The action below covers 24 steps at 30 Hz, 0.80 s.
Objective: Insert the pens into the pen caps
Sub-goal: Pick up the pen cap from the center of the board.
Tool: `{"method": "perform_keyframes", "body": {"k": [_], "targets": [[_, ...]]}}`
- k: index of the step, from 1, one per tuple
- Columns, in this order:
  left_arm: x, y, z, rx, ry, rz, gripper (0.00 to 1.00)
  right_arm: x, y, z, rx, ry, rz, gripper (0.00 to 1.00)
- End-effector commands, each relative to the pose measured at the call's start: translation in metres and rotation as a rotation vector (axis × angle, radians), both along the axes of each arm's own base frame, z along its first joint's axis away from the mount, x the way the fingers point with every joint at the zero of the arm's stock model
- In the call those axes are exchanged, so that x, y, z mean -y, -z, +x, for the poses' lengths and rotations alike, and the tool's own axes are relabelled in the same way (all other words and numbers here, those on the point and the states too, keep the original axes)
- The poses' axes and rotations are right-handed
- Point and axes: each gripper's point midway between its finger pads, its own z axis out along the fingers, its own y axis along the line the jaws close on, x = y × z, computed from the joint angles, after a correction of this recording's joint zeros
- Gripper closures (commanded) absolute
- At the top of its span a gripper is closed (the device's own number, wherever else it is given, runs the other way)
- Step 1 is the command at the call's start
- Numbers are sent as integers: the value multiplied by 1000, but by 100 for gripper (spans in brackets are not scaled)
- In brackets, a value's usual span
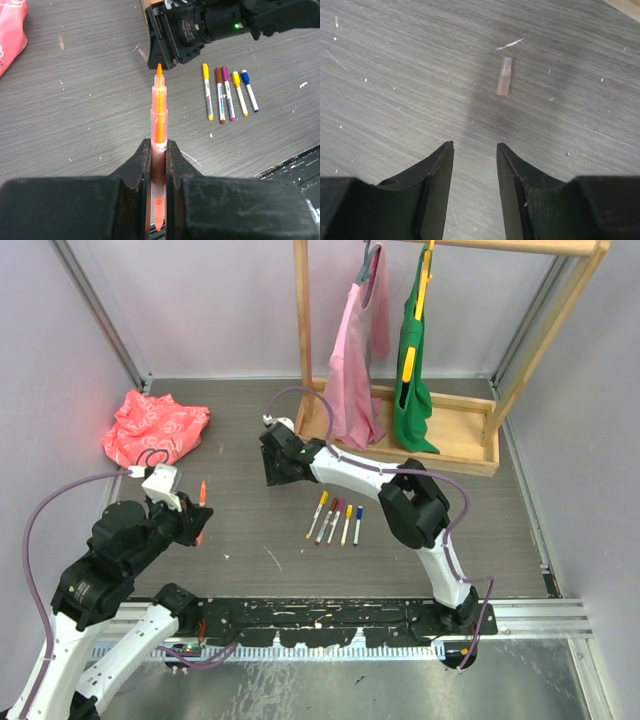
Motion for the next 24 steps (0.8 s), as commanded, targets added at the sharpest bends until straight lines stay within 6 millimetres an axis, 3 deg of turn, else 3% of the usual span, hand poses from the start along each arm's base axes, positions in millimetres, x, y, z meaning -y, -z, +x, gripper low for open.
{"method": "perform_keyframes", "body": {"k": [1, 5, 13, 24], "targets": [[-2, -4, 0, 25, -3, 3, 100, -6, -19, 25, 51, 11, -17, 55], [-1, -3, 0, 25, -3, -5, 100, -12, -11, 37, 47, 17, -49, 55], [-4, 2, 0, 29, -20, -11, 100, -2, 4, 56, 72, 72, -140, 57], [-3, 4, 0, 29, -18, -12, 100, -12, 21, 60, 40, 21, -152, 61]]}}
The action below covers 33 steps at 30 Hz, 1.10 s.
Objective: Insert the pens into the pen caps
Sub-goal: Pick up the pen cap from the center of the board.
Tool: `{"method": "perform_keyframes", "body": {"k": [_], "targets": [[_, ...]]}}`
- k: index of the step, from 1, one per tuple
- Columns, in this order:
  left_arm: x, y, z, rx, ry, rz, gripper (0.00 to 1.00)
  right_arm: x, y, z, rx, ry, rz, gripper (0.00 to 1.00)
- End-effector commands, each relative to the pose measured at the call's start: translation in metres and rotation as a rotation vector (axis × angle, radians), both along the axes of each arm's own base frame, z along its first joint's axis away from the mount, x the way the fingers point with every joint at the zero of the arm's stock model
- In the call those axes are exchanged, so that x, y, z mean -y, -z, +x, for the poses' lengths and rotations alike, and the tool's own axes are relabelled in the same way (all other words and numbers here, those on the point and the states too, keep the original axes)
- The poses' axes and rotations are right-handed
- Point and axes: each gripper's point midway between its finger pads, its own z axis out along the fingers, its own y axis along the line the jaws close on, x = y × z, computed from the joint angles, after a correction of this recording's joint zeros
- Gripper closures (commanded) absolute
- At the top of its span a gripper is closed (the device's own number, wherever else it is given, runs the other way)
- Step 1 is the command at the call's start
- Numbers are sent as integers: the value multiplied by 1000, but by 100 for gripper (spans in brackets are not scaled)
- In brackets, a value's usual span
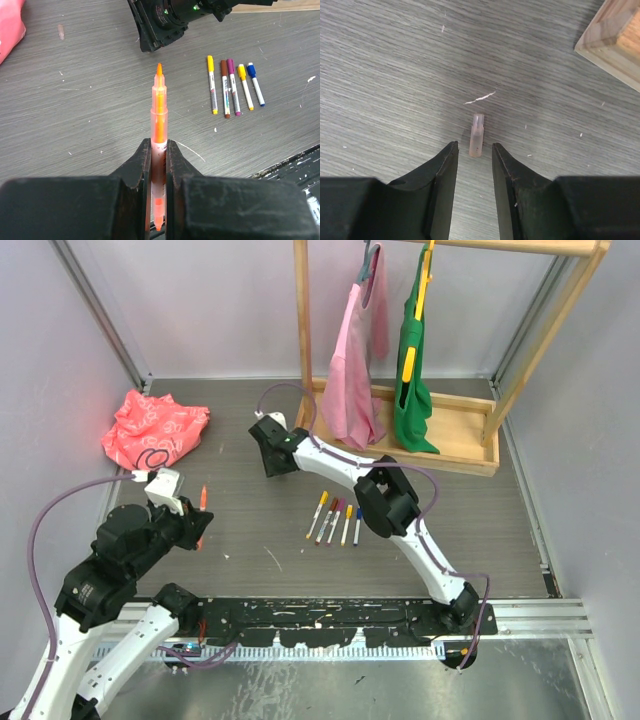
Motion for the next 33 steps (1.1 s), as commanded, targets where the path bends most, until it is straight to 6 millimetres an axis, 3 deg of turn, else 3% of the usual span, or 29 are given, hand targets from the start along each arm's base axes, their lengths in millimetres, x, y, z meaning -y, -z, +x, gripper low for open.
{"method": "perform_keyframes", "body": {"k": [1, 14, 29, 33], "targets": [[0, -11, 4, 48, -9, -26, 100, -8, -17, 12, 31, -17, 20, 62], [-1, -11, 4, 53, -17, -25, 100, -5, 3, 4, -36, -39, 0, 74], [-3, -11, 4, 58, -25, -23, 100, -9, 18, 6, -89, -60, 3, 70], [-3, -11, 4, 58, -26, -23, 100, -6, 20, 5, -100, -58, -1, 78]]}}
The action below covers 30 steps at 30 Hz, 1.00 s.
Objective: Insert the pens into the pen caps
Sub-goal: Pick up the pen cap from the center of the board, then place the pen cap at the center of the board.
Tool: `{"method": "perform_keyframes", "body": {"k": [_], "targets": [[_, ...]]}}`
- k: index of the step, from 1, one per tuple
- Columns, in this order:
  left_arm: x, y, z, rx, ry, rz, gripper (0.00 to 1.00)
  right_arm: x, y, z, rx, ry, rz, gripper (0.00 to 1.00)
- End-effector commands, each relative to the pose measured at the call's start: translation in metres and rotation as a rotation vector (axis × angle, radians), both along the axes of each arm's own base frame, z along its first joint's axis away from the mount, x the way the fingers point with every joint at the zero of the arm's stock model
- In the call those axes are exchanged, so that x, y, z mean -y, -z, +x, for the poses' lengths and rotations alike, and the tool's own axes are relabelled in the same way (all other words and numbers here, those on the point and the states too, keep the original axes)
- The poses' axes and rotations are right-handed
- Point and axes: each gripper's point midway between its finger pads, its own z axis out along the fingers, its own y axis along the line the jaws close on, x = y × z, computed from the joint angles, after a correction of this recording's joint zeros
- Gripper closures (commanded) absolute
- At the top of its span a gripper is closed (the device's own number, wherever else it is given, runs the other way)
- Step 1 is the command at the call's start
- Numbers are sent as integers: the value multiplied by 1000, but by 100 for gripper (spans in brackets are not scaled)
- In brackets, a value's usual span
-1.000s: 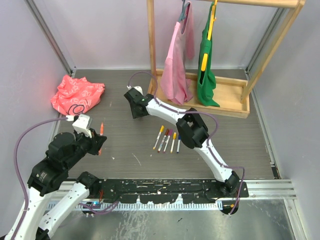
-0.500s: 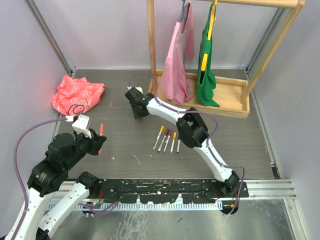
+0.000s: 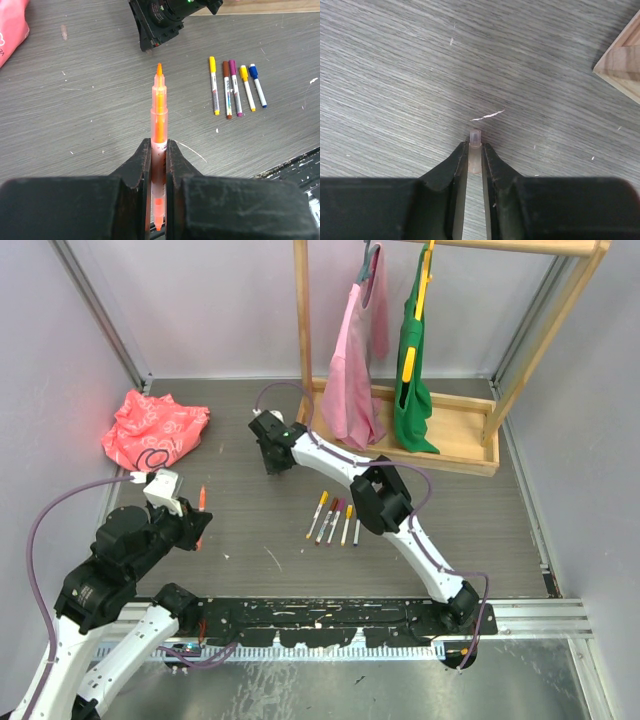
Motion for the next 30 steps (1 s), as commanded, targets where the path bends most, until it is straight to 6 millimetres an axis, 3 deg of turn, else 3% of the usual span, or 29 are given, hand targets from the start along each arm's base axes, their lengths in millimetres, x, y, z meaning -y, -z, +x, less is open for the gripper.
{"method": "perform_keyframes", "body": {"k": [1, 7, 13, 18, 27, 30], "targets": [[-1, -11, 4, 50, -15, -23, 100, 4, 7, -5, -39, -15, -17, 80], [-1, -10, 5, 46, -21, -19, 100, 3, -10, -6, 6, -39, 25, 94], [-2, -13, 5, 53, -23, -25, 100, 0, -108, -13, 207, -87, 241, 99], [0, -18, 5, 53, -14, -24, 100, 42, -129, -45, 218, -71, 218, 100], [22, -30, 4, 40, 80, -87, 100, 159, -134, -119, 238, 86, 133, 100], [23, -23, 8, 26, 73, -80, 100, 204, -122, -143, 207, 186, 53, 100]]}}
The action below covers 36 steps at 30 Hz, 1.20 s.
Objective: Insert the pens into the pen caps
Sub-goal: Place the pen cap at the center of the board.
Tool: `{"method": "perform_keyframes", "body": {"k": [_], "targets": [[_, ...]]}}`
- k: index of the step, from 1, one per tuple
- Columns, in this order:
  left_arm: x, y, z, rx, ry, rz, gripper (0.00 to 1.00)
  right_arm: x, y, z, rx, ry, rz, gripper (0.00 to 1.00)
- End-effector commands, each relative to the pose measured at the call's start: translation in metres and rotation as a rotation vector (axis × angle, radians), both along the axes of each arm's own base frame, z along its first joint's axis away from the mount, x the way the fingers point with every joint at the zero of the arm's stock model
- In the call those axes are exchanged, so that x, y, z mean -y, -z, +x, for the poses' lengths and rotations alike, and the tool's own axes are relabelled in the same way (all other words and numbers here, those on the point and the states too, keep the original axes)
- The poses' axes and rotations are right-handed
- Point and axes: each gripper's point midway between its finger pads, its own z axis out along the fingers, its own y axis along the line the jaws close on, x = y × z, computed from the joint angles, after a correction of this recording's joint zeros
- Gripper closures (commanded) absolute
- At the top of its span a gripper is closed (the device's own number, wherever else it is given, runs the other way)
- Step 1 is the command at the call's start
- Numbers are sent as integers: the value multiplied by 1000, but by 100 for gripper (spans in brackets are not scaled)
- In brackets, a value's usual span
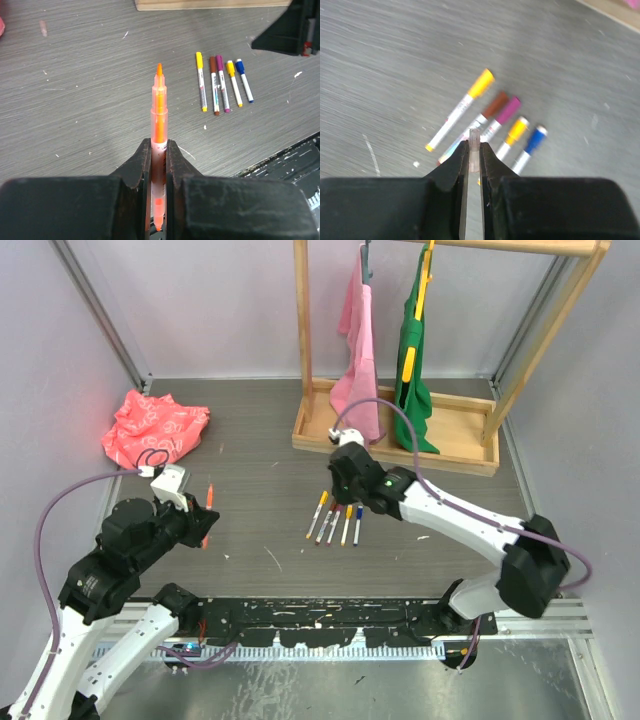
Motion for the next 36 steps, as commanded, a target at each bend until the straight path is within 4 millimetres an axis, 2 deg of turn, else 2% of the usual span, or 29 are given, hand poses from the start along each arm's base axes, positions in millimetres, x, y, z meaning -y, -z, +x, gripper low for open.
{"method": "perform_keyframes", "body": {"k": [1, 3, 4, 8, 11, 18, 31, 33, 36], "targets": [[11, -21, 8, 59, 22, -57, 100, 63, 7, -25, -15, 198, -80, 100], [11, -16, 9, 51, 20, -52, 100, 84, 16, -37, -35, 267, -96, 100], [11, -15, 10, 46, 21, -51, 100, 94, 26, -44, -53, 292, -111, 100], [13, -10, 11, 28, 27, -41, 100, 113, 57, -55, -137, 339, -124, 100], [16, -9, 11, 20, 39, -43, 100, 111, 79, -57, -208, 320, -166, 100], [13, -8, 10, 25, 29, -40, 100, 113, 107, -60, -292, 299, -245, 100], [14, -7, 10, 20, 36, -39, 100, 106, 142, -79, -451, 221, -180, 97], [14, -7, 11, 21, 36, -38, 100, 108, 145, -81, -466, 224, -183, 92], [16, -6, 11, 13, 42, -38, 100, 113, 148, -85, -485, 226, -204, 81]]}}
